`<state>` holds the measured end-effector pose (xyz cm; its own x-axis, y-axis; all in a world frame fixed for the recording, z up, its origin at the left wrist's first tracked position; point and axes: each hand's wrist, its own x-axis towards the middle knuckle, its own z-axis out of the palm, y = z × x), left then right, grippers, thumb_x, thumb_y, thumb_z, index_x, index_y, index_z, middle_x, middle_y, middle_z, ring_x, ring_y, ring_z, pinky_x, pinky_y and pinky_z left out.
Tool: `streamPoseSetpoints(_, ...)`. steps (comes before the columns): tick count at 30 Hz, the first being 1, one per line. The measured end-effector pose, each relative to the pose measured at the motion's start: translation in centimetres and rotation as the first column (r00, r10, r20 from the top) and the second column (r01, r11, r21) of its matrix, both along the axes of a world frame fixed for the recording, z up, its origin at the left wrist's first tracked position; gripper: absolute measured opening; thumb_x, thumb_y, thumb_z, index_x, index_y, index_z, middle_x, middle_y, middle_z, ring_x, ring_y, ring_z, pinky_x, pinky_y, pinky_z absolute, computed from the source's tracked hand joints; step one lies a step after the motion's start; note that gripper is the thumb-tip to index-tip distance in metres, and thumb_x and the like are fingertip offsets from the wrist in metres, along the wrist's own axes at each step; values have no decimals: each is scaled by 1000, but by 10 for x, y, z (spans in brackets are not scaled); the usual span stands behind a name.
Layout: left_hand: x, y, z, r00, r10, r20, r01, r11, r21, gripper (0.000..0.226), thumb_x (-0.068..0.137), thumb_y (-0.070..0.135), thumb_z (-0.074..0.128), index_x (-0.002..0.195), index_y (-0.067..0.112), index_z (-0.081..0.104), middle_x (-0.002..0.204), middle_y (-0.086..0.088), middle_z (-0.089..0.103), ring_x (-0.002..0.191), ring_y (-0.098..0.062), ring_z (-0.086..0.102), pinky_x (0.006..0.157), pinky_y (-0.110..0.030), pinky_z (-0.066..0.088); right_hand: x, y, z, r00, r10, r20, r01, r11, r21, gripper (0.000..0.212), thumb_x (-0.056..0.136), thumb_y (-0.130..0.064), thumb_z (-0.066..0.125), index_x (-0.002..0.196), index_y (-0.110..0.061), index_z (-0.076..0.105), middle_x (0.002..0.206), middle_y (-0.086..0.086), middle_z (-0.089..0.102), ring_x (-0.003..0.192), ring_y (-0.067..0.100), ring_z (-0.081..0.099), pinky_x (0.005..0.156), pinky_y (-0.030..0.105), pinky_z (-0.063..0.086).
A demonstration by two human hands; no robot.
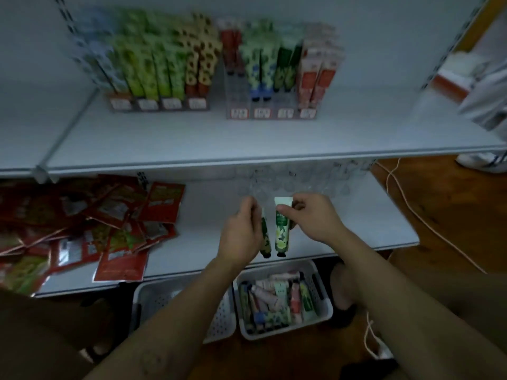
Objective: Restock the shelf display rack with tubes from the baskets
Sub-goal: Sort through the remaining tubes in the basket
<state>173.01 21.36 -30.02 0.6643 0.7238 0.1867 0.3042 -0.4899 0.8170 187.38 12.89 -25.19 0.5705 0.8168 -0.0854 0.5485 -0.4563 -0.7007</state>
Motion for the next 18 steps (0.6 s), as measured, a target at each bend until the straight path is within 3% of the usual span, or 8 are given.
streamPoseSetpoints(4, 10, 15, 86, 987, -32, 156, 24, 998, 53, 4, 99, 23, 48, 102, 25, 47, 65, -8, 60, 53, -25, 57, 48, -44, 49, -5, 7, 78, 995, 77, 65, -85, 987, 135, 29, 87, -31, 68, 76, -5, 60, 61, 6, 62, 44, 2, 57, 43, 12, 38)
streamPoseSetpoints(8, 22, 32, 158, 979, -57, 193, 37, 994, 105, 8, 92, 22, 62, 97, 22, 55, 80, 2, 63, 58, -14, 61, 56, -39, 55, 7, 12, 135, 989, 87, 121, -118, 954, 276, 17, 87, -27, 68, 89, -10, 67, 59, 4, 66, 50, 13, 65, 55, 33, 55)
streamPoseSetpoints(11, 36, 45, 204, 987, -66, 146, 34, 976, 215, 11, 88, 26, 66, 97, 19, 63, 90, 2, 67, 55, -12, 61, 57, -30, 55, 22, 18, 171, 986, 92, 138, -136, 926, 353, 20, 87, -26, 68, 93, -7, 66, 61, 7, 66, 49, 14, 65, 55, 38, 56)
streamPoseSetpoints(14, 52, 56, 239, 984, -52, 171, 1, 959, 284, 16, 85, 24, 70, 100, 18, 69, 86, 3, 69, 56, -10, 63, 58, -26, 54, 38, 27, 197, 981, 80, 179, -150, 894, 421, 5, 87, -23, 68, 85, -19, 66, 58, 1, 65, 48, 10, 63, 54, 32, 55)
streamPoseSetpoints(18, 72, 71, 271, 985, -46, 168, -20, 929, 371, 8, 82, 25, 73, 85, 18, 70, 68, 14, 60, 60, 0, 55, 54, -10, 40, 64, 46, 216, 971, -15, 239, -114, 847, 519, 12, 85, -24, 71, 95, -18, 69, 65, -3, 65, 55, 16, 66, 60, 35, 57)
